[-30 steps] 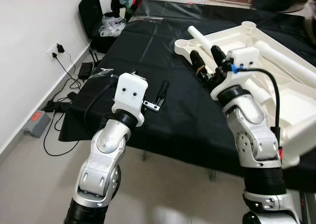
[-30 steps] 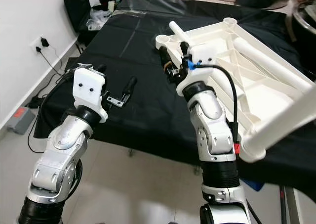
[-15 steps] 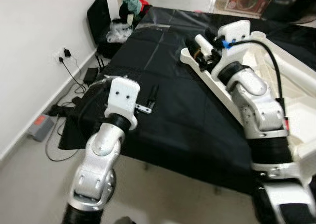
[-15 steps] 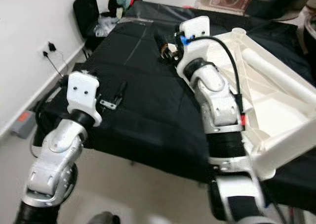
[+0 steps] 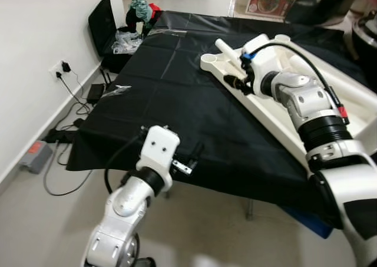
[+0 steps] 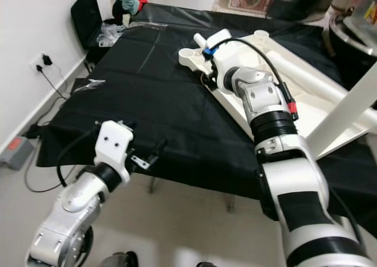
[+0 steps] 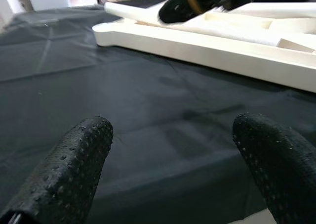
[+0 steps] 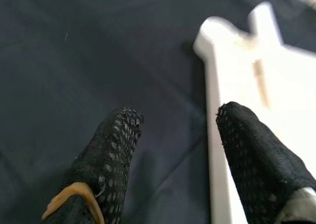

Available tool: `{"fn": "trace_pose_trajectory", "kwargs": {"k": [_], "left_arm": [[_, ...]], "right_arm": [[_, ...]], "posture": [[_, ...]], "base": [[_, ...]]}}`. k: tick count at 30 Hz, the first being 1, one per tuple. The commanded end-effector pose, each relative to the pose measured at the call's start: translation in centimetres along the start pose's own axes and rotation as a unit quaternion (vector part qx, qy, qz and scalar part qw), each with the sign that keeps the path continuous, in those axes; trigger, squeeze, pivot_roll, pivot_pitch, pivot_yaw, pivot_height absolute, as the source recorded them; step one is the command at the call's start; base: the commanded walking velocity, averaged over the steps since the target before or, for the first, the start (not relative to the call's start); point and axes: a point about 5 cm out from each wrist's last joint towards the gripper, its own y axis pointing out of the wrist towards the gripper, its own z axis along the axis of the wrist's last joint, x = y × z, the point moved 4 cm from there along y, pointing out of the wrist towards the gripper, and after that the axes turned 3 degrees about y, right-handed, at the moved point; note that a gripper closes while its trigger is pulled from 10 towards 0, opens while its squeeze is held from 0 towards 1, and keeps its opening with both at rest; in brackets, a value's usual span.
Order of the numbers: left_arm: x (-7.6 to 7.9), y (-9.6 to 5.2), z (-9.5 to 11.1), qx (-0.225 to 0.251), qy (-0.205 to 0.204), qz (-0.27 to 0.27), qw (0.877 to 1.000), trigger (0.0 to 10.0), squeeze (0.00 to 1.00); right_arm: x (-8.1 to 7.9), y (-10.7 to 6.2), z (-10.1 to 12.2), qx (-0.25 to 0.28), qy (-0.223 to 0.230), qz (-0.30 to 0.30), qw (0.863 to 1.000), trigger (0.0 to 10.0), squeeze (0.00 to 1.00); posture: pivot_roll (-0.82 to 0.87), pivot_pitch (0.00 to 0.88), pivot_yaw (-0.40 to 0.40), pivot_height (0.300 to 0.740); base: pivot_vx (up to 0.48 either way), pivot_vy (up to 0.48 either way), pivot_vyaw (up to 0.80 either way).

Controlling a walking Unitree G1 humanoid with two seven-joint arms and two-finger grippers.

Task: Building children table

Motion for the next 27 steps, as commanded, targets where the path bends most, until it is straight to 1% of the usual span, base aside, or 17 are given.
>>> {"fn": "trace_pose_trajectory", "kwargs": {"k": [1,2,4,5,6,8,10,11,15,16,19,22,24,27], "left_arm": [[0.6,-0.3,0.2,0.000,-0.009,-0.011,1.000,10.0,0.00],[1.0,-0.6,0.4,0.002,-0.016,-0.017,1.000,10.0,0.00],[1.8,-1.1,0.7,0.002,-0.030,-0.030,0.999,10.0,0.00],[1.8,-1.1,0.7,0.002,-0.030,-0.030,0.999,10.0,0.00],[2.2,-1.3,0.8,0.002,-0.034,-0.035,0.999,10.0,0.00],[2.7,-1.9,0.9,-0.001,-0.038,-0.041,0.998,10.0,0.00],[2.8,-2.1,1.0,-0.003,-0.043,-0.041,0.998,10.0,0.00],[2.8,-2.1,1.0,-0.003,-0.043,-0.041,0.998,10.0,0.00],[3.0,-2.3,0.9,-0.008,-0.049,-0.040,0.998,10.0,0.00],[3.0,-2.3,0.9,-0.008,-0.049,-0.040,0.998,10.0,0.00],[3.2,-2.5,0.9,-0.010,-0.052,-0.043,0.998,10.0,0.00],[3.3,-2.6,0.9,-0.011,-0.053,-0.043,0.998,10.0,0.00],[3.6,-2.8,1.0,-0.014,-0.055,-0.045,0.997,10.0,0.00],[3.7,-2.8,0.9,-0.015,-0.056,-0.046,0.997,10.0,0.00]], "right_arm": [[0.0,0.1,0.6,0.001,-0.009,0.003,1.000,10.0,0.00],[-0.1,0.3,0.6,-0.005,-0.012,-0.002,1.000,10.0,0.00],[-0.1,0.7,1.0,-0.006,-0.023,-0.018,1.000,10.0,0.00],[-0.1,0.7,1.0,-0.006,-0.023,-0.018,1.000,10.0,0.00],[-0.1,0.8,1.2,-0.005,-0.025,-0.022,0.999,10.0,0.00],[0.3,0.8,1.7,-0.001,-0.031,-0.037,0.999,10.0,0.00],[0.9,0.7,2.1,0.002,-0.032,-0.056,0.998,10.0,0.00],[0.9,0.7,2.1,0.002,-0.032,-0.056,0.998,10.0,0.00],[2.1,0.2,2.4,-0.001,-0.041,-0.084,0.996,10.0,0.00],[2.1,0.2,2.4,-0.001,-0.041,-0.084,0.996,10.0,0.00],[2.8,-0.1,2.8,0.003,-0.042,-0.102,0.994,10.0,0.00],[3.0,-0.2,3.0,0.005,-0.041,-0.107,0.993,10.0,0.00],[3.5,-0.5,3.4,0.010,-0.038,-0.115,0.993,10.0,0.00],[3.5,-0.5,3.3,0.008,-0.037,-0.114,0.993,10.0,0.00]], "posture": [[0.11,0.286,-0.051,0.740],[0.11,0.324,-0.060,0.740],[0.11,0.341,-0.064,0.740],[0.11,0.341,-0.064,0.740],[0.11,0.344,-0.065,0.740],[0.10,0.372,-0.068,0.740],[0.10,0.378,-0.072,0.740],[0.10,0.378,-0.072,0.740],[0.09,0.394,-0.079,0.740],[0.09,0.394,-0.079,0.740],[0.09,0.400,-0.084,0.740],[0.09,0.400,-0.084,0.740],[0.09,0.393,-0.083,0.740],[0.09,0.390,-0.084,0.740]], "base": [[0.000,0.000,0.00],[0.000,0.000,0.00],[0.000,0.000,0.00],[0.000,0.000,0.00],[0.000,0.000,0.00],[0.000,0.000,0.00],[0.000,0.000,0.00],[0.000,0.000,0.00],[0.000,0.000,0.00],[0.000,0.000,0.00],[0.000,0.000,0.00],[0.000,0.000,0.00],[0.000,0.000,0.00],[0.000,0.000,0.00]]}}
